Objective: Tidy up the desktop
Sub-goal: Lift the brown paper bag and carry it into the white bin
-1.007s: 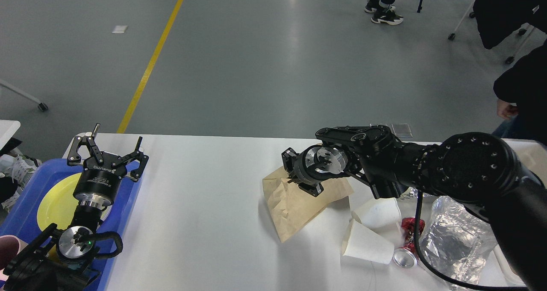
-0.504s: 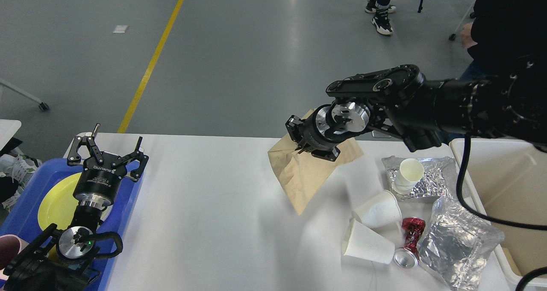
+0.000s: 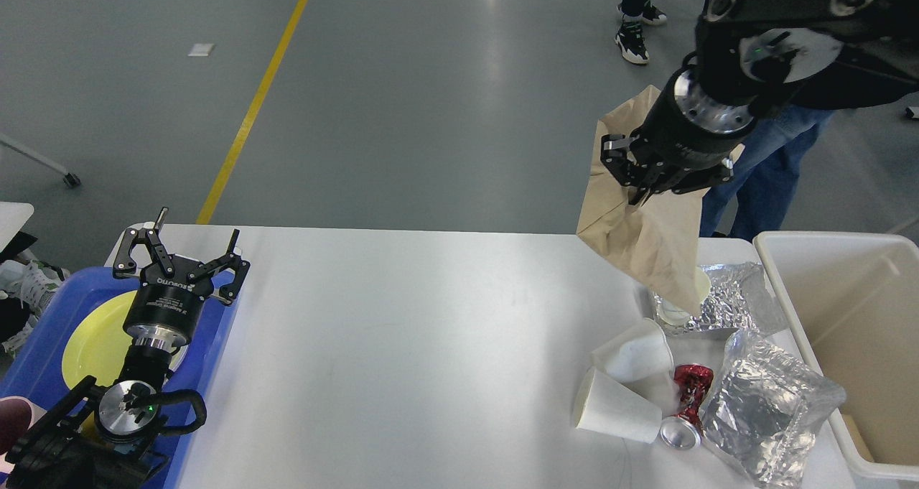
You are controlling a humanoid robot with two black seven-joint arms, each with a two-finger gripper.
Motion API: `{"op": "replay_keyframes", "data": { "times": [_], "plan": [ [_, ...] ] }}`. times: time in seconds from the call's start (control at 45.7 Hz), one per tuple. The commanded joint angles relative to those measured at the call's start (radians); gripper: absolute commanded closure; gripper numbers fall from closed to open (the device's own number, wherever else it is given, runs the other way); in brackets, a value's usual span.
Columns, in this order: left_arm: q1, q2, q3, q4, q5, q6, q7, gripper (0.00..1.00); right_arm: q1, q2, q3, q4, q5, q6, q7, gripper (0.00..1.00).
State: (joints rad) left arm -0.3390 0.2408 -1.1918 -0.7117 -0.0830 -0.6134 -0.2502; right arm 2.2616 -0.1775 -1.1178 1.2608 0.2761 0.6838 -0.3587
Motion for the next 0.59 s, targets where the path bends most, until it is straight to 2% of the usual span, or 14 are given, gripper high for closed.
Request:
{"op": "replay_keyframes", "data": {
  "times": [0.0,0.088,0.35,0.46,0.569],
  "plan": [
    [0.000,0.000,0.000,0.000,-0.001,0.000,-0.001,0.04,0.122,-0.048,-0.077,0.072,-0.040,0.123,0.050,1.00],
    [0.000,0.000,0.000,0.000,-0.001,0.000,-0.001,0.04,0.200,-0.065,-0.163,0.155,-0.064,0.131,0.090,1.00],
    [0.002,0.000,0.000,0.000,-0.001,0.000,-0.001,0.04,0.222,-0.086,-0.307,0.210,-0.086,0.126,0.123,1.00],
    [0.002,0.000,0.000,0.000,-0.001,0.000,-0.001,0.04,0.202,-0.148,-0.342,0.204,-0.115,0.105,0.124,1.00],
    [0.002,0.002,0.000,0.000,-0.001,0.000,-0.001,0.04,0.147,-0.258,-0.352,0.174,-0.181,0.076,0.124,1.00]
  ]
}}
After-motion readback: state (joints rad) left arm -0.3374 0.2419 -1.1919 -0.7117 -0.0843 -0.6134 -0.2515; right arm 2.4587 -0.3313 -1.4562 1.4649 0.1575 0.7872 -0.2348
